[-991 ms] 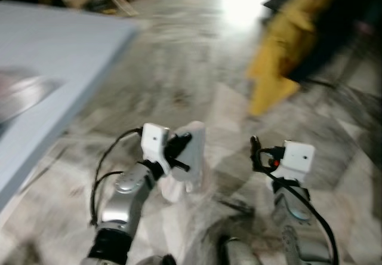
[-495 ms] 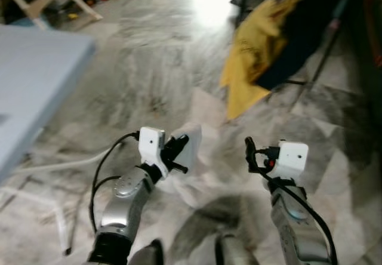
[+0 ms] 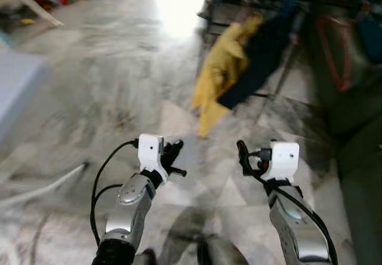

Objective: Hang hanger

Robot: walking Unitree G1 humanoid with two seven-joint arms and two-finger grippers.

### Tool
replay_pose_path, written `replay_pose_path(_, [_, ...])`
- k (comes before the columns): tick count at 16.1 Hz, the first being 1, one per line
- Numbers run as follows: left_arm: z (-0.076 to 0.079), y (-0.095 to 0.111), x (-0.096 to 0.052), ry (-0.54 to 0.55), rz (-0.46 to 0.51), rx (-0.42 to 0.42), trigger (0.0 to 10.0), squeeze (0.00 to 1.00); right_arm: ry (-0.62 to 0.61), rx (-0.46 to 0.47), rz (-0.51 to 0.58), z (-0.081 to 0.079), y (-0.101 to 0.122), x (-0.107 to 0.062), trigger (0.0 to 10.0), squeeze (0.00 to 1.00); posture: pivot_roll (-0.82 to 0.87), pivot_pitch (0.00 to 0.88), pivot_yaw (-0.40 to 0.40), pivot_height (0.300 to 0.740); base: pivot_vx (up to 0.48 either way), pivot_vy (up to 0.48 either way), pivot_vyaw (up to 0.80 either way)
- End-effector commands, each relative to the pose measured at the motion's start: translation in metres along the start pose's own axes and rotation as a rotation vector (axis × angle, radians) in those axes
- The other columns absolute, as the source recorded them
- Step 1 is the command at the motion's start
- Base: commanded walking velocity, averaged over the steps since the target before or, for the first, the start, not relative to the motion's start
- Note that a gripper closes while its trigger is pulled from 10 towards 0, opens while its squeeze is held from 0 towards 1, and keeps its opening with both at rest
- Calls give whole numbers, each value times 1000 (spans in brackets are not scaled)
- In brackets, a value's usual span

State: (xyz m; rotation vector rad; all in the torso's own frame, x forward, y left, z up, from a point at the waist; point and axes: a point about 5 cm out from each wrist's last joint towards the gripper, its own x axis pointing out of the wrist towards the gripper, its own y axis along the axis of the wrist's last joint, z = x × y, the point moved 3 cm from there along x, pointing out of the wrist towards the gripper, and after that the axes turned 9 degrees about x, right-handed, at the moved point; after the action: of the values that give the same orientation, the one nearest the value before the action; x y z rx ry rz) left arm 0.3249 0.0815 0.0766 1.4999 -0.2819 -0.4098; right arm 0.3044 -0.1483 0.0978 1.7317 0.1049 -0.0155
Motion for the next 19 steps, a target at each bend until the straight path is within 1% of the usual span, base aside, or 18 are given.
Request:
replay_pose_path(1, [1, -11, -2, 17, -50, 6, 10000, 0, -25, -8, -25, 7, -5, -1, 10000, 0, -147, 213, -72, 740, 0, 0, 0])
replay_pose_path(2, [0, -14, -3, 16, -61, 2, 10000, 0, -26, -4, -24, 7, -5, 1, 10000, 0, -147, 213, -72, 740, 0, 0, 0])
replay_pose_path(3, [-4, -17, -6, 13, -82, 11, 10000, 0, -28, 9, -22, 4, -6, 2, 10000, 0, -139, 220, -32, 740, 0, 0, 0])
replay_pose_path(4, [-5, -17, -6, 9, -86, 5, 10000, 0, -27, 13, -20, 3, -6, 2, 10000, 0, -139, 220, -32, 740, 0, 0, 0])
replay_pose_path(6, [-6, -18, -5, -5, -105, 16, 10000, 0, -29, 26, -18, -1, -7, 2, 10000, 0, -141, 225, -2, 740, 0, 0, 0])
replay_pose_path(7, [-6, -18, -4, -7, -107, 19, 10000, 0, -33, 29, -18, -1, -7, 2, 10000, 0, -141, 225, -2, 740, 0, 0, 0])
replay_pose_path(11, [-7, -17, -2, -28, -126, 36, 10000, 0, -69, 44, -13, 4, -10, 0, 10000, 0, -142, 229, 30, 740, 0, 0, -569])
replay_pose_path(19, [-9, -14, -2, -32, -128, 37, 10000, 0, -77, 51, -9, 4, -11, 0, 10000, 0, -134, 229, 30, 740, -281, 0, -566])
